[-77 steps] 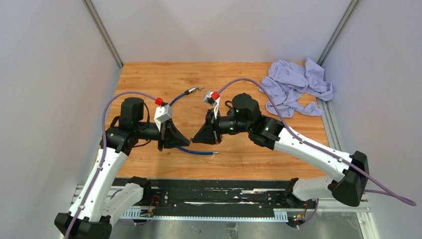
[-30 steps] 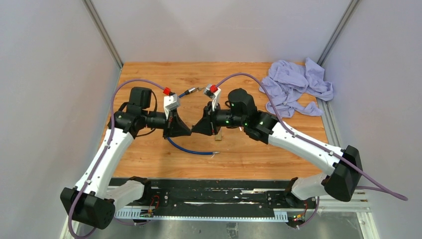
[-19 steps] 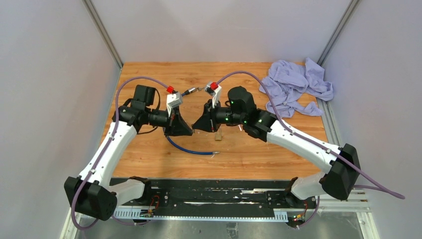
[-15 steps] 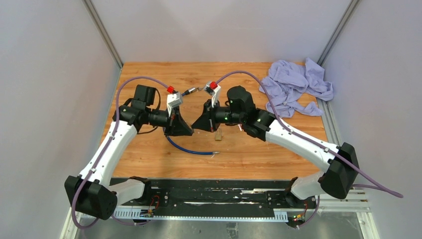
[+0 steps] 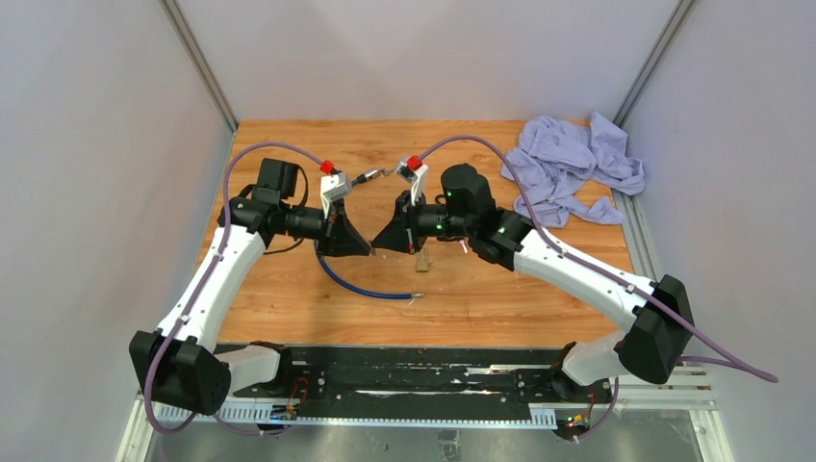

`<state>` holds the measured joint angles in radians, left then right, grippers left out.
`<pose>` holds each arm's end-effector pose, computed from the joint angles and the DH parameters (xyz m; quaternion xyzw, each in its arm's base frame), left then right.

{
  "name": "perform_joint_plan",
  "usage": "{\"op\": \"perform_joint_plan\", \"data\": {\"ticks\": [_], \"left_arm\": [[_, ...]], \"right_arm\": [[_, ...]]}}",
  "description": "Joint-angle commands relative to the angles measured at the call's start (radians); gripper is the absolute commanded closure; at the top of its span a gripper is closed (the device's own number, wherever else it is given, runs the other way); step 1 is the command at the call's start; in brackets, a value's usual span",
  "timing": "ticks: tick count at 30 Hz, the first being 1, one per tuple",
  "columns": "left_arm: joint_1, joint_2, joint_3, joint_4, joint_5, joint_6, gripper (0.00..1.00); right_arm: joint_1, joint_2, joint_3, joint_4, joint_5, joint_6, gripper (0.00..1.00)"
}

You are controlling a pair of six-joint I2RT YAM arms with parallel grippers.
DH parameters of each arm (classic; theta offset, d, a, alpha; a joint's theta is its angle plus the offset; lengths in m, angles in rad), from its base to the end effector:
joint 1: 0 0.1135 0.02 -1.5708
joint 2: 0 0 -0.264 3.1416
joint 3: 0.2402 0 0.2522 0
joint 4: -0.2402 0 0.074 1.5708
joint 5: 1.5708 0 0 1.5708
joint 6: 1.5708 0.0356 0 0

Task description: Unlock with the key

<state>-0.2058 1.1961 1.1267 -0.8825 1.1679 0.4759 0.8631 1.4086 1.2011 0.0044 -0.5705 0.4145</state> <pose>0.2115 -0.0776 0.3304 0.4239 0.6928 -0.4861 0.3225 0.2007 0.2642 0.3613 -0.3388 0.6857 0.5366 0.3567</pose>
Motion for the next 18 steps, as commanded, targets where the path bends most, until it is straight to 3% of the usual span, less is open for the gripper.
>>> {"op": "perform_joint_plan", "data": {"ticks": [1, 3, 5, 8, 18], "left_arm": [[0.006, 0.007, 0.023, -0.017, 0.085, -0.011, 1.0], [0.006, 0.01, 0.014, -0.016, 0.132, -0.023, 0.94], [0.006, 0.004, -0.003, -0.018, 0.168, -0.02, 0.79], [0.006, -0.001, -0.024, -0.017, 0.216, -0.011, 0.71], [0.007, -0.031, -0.037, -0.012, 0.259, -0.048, 0.66]], "right_arm": [[-0.015, -0.012, -0.024, 0.067, -0.025, 0.028, 0.99], [-0.014, -0.013, -0.029, 0.087, -0.023, 0.042, 0.99], [-0.015, -0.013, -0.027, 0.107, -0.028, 0.059, 0.99], [-0.015, -0.007, -0.033, 0.152, -0.045, 0.091, 0.99], [-0.014, -0.029, -0.058, 0.144, 0.011, 0.072, 0.99]]}}
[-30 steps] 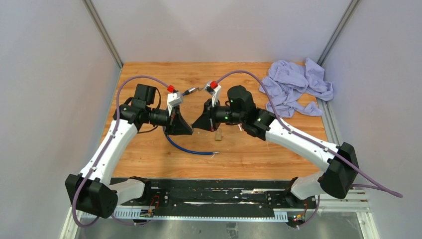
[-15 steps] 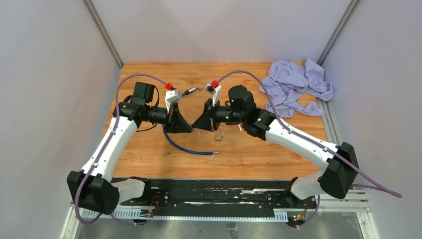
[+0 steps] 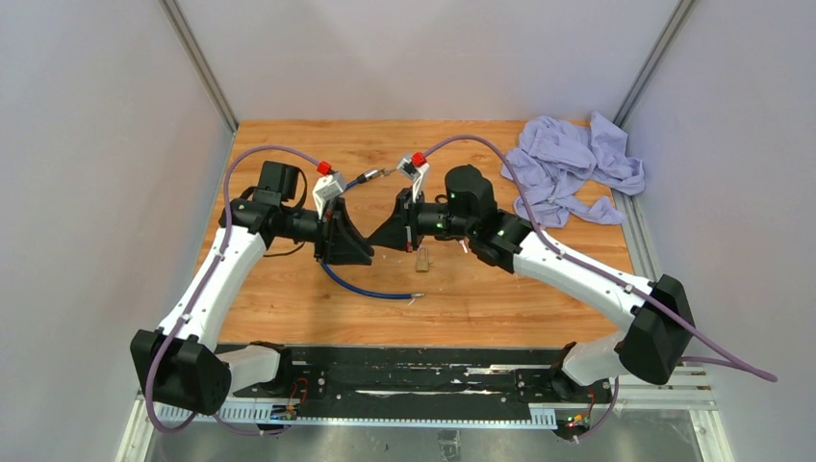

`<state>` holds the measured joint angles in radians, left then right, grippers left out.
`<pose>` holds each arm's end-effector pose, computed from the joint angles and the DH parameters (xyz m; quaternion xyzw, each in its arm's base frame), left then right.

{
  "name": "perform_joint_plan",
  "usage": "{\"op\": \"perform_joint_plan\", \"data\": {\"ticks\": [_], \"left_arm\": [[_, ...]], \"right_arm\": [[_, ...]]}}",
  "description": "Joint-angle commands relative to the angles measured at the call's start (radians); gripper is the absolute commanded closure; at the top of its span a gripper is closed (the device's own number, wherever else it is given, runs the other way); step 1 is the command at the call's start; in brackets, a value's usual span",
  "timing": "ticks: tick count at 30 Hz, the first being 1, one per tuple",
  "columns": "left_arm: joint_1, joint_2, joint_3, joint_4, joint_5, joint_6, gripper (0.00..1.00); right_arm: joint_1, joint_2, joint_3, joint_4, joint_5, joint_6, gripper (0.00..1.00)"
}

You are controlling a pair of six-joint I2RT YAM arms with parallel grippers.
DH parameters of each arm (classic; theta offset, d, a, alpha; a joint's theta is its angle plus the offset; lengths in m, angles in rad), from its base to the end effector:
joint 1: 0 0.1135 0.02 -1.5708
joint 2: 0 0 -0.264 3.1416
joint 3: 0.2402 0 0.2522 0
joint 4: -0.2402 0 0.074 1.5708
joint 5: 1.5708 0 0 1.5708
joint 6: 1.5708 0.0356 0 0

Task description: Unlock with the key

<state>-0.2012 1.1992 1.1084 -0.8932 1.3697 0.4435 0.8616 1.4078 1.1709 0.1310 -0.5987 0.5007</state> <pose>0.2071 -0.0778 0.3295 0.4084 0.6453 -0.5740 0.2955 0.2011 0.2652 0.3639 -0.3215 0.6635 0.5727 0.3583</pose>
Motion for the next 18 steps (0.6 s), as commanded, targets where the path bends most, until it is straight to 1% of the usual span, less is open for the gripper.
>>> {"op": "perform_joint_plan", "data": {"ticks": [1, 3, 4, 5, 8, 9, 18], "left_arm": [[0.002, -0.042, -0.025, -0.001, 0.057, -0.012, 0.65], [0.002, -0.05, -0.026, -0.003, 0.05, -0.003, 0.66], [0.002, -0.05, -0.023, -0.004, 0.043, -0.004, 0.68], [0.002, -0.049, -0.019, -0.006, 0.029, -0.006, 0.71], [0.002, -0.043, -0.002, -0.009, -0.038, -0.009, 0.87], [0.003, -0.04, 0.005, -0.01, -0.056, -0.009, 0.9], [0.002, -0.033, 0.028, -0.011, -0.099, -0.027, 0.93]], "right_arm": [[-0.013, -0.034, -0.031, 0.016, 0.044, -0.017, 0.99], [-0.012, -0.038, -0.033, 0.008, 0.049, -0.023, 0.99], [-0.013, -0.042, -0.033, 0.001, 0.054, -0.027, 0.99], [-0.013, -0.045, -0.035, -0.004, 0.061, -0.031, 0.99], [-0.011, -0.056, -0.047, -0.012, 0.072, -0.042, 1.0], [-0.01, -0.06, -0.049, -0.017, 0.077, -0.047, 0.99], [-0.004, -0.058, -0.048, -0.031, 0.071, -0.059, 0.99]]}}
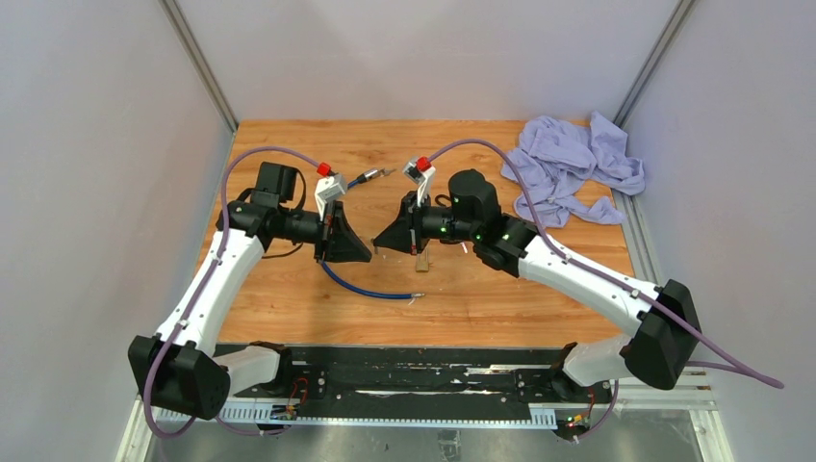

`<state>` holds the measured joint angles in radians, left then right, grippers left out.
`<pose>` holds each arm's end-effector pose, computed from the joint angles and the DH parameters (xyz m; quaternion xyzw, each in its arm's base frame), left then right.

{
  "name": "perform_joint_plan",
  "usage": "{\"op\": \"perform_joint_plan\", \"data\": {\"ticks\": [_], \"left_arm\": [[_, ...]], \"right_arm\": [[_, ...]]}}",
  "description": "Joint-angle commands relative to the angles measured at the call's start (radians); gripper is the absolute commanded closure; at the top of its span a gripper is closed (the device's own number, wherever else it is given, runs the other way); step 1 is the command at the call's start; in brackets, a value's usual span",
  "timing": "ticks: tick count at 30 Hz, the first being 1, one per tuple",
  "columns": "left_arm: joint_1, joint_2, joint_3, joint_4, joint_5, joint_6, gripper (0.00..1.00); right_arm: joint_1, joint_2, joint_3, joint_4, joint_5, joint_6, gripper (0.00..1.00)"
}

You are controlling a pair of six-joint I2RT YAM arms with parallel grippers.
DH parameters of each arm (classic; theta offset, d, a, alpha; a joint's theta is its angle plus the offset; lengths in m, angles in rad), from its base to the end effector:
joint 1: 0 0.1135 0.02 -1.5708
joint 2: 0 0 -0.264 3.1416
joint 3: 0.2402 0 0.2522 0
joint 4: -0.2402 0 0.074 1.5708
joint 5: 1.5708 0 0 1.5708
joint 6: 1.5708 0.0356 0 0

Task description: Unlock with the key

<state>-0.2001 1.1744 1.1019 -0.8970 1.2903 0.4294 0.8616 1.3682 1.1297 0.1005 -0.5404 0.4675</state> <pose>0.2031 -0.0761 0.3300 0.4056 0.6705 -0.5435 0.3008 0.1962 0.2568 0.3582 -0.3142 0.6784 0.5487 0.3740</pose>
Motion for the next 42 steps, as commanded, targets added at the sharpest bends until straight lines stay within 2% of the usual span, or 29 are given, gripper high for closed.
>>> {"op": "perform_joint_plan", "data": {"ticks": [1, 2, 8, 12, 19, 30, 34, 42], "left_arm": [[0.001, -0.006, 0.032, -0.007, -0.014, -0.018, 0.92], [0.001, -0.003, 0.029, -0.006, -0.002, -0.021, 0.89], [0.001, -0.023, -0.015, -0.005, 0.01, 0.056, 0.54], [-0.004, -0.015, -0.007, -0.006, 0.024, 0.065, 0.48], [-0.005, -0.021, 0.0, -0.007, -0.023, 0.048, 0.52], [-0.005, 0.011, 0.024, -0.007, -0.065, 0.028, 0.71], [-0.005, 0.019, 0.028, -0.006, -0.09, -0.018, 0.72], [-0.005, -0.005, 0.017, -0.005, -0.029, -0.012, 0.71]], "right_arm": [[-0.004, -0.016, -0.007, -0.001, 0.011, -0.025, 1.0], [-0.003, -0.014, -0.004, 0.001, 0.01, -0.022, 0.99], [-0.002, -0.006, 0.0, 0.045, -0.023, 0.02, 0.99], [0.002, 0.009, 0.0, 0.08, -0.027, 0.053, 0.99], [0.009, 0.044, -0.002, 0.128, -0.031, 0.087, 0.99], [0.023, 0.045, -0.02, 0.126, 0.008, 0.081, 0.99], [0.034, 0.052, -0.018, 0.119, 0.041, 0.074, 0.99], [0.057, 0.058, -0.008, 0.097, 0.09, 0.055, 0.99]]}}
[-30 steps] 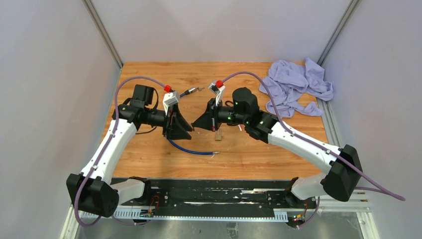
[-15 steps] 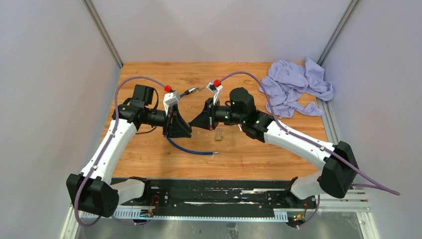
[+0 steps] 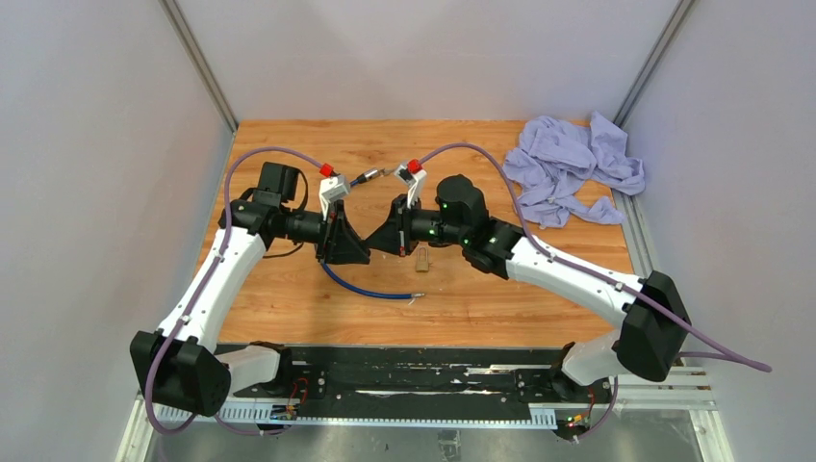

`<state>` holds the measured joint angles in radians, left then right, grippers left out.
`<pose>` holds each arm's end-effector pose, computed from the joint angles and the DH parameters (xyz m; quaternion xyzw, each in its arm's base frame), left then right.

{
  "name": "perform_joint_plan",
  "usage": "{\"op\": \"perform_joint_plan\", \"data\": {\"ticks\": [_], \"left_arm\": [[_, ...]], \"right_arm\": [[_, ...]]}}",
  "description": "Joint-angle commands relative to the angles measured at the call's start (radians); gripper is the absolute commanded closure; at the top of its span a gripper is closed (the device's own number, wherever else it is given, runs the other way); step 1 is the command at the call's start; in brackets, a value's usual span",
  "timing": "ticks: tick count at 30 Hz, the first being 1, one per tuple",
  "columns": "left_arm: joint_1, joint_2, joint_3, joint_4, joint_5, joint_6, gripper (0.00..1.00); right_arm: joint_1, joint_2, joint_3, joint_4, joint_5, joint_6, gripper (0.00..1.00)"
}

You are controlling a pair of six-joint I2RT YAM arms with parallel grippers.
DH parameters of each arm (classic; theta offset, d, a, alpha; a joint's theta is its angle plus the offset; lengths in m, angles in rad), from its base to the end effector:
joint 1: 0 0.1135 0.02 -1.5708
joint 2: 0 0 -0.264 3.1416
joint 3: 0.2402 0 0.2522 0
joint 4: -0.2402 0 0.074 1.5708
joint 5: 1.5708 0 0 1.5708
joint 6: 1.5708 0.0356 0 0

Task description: Unlock with the key

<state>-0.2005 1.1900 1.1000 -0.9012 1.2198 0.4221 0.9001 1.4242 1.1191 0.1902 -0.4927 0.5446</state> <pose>0.2074 -0.0763 0.3242 0.3964 0.6976 -0.5196 0.2935 0.1967 0.2751 0.3462 -0.2877 0.6839 0.5632 0.3637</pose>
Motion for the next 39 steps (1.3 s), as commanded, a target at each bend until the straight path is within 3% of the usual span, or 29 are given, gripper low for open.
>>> {"op": "perform_joint_plan", "data": {"ticks": [1, 7, 9, 16, 21, 31, 36, 39], "left_arm": [[-0.005, -0.021, 0.017, -0.002, 0.053, -0.004, 0.71], [-0.001, -0.024, 0.012, 0.001, 0.057, -0.002, 0.86], [0.002, -0.025, 0.008, 0.001, 0.06, -0.002, 0.87], [0.003, -0.046, -0.004, 0.006, 0.109, -0.011, 0.72], [0.003, -0.058, -0.016, 0.007, 0.143, -0.017, 0.69], [0.008, -0.041, -0.005, 0.005, 0.156, -0.026, 0.84], [0.016, -0.028, -0.001, 0.003, 0.137, -0.026, 0.99], [0.016, -0.025, 0.001, 0.002, 0.112, -0.025, 1.0]], "right_arm": [[0.02, 0.0, 0.001, 0.003, 0.049, -0.026, 0.99], [0.022, -0.022, -0.008, -0.054, 0.089, -0.073, 0.99], [0.022, -0.03, -0.006, -0.081, 0.096, -0.094, 0.99], [0.022, -0.055, -0.004, -0.141, 0.121, -0.145, 0.99], [0.023, -0.063, 0.006, -0.162, 0.134, -0.162, 1.0], [0.023, -0.077, -0.001, -0.183, 0.134, -0.174, 0.99], [0.026, -0.084, -0.006, -0.189, 0.141, -0.178, 0.99], [0.026, -0.08, -0.006, -0.179, 0.136, -0.17, 0.99]]}}
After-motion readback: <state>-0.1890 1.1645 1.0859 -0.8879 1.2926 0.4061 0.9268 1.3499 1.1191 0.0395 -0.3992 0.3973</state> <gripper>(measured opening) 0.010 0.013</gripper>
